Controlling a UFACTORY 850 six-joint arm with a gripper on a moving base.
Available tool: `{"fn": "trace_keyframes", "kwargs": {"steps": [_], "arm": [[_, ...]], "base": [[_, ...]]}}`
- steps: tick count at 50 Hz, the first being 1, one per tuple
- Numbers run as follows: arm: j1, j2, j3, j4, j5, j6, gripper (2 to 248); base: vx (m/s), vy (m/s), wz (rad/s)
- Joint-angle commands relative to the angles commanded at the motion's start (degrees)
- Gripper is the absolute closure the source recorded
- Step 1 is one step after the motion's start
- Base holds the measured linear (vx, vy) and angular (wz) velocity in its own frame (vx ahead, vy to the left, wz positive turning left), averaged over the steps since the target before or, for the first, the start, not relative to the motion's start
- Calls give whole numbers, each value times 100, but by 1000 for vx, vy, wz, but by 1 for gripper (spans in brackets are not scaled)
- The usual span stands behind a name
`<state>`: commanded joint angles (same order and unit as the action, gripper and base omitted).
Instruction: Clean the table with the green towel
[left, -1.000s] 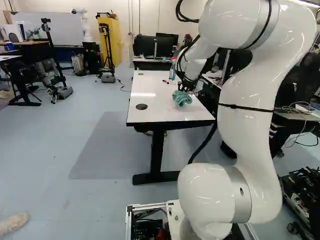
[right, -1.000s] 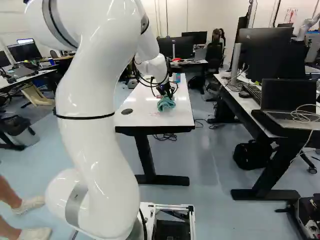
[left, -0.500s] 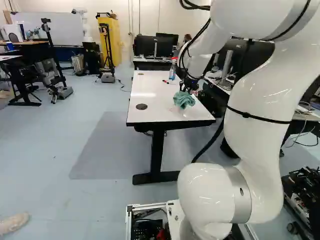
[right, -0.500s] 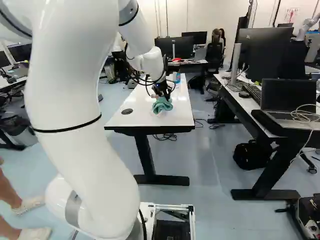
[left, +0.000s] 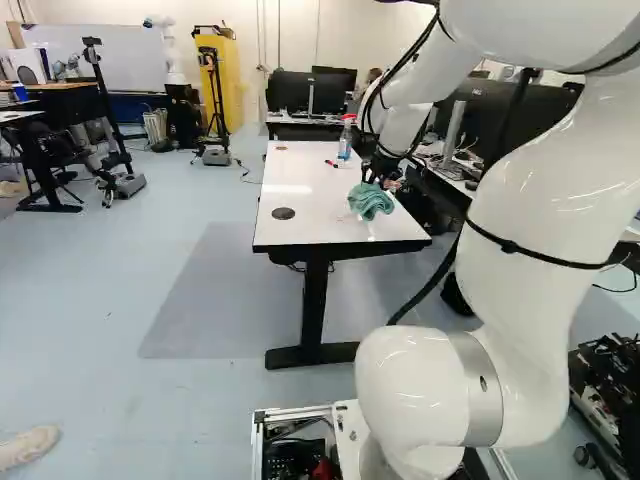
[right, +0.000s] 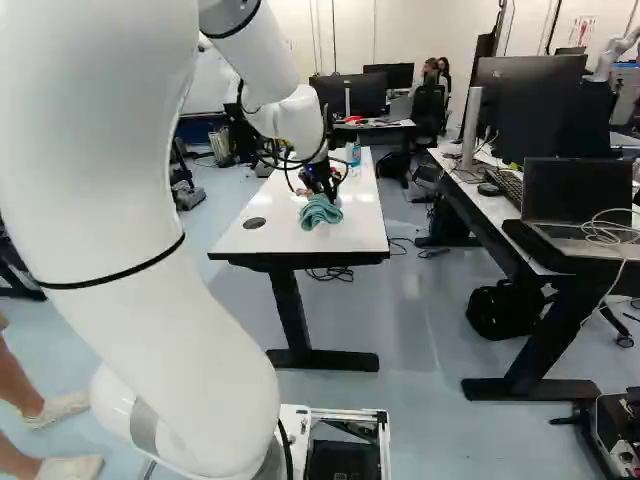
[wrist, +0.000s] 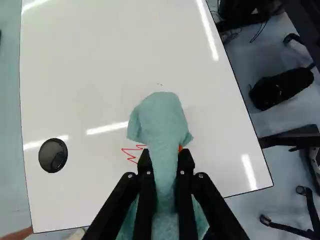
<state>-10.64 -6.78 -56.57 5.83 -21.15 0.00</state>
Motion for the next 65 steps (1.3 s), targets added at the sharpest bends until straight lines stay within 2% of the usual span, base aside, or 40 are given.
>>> {"fn": "trace_keyframes", "kwargs": {"steps": [20, 48, 54, 65], "arm": [[-109, 352, 380, 0, 0, 0, 203], [-618, 678, 718, 0, 24, 0, 203], [-636, 765, 806, 0, 24, 0, 203], [-635, 682, 797, -14, 182, 0, 203]], "base": [[0, 0, 0], [0, 0, 0], [0, 0, 0], [0, 0, 0]]}}
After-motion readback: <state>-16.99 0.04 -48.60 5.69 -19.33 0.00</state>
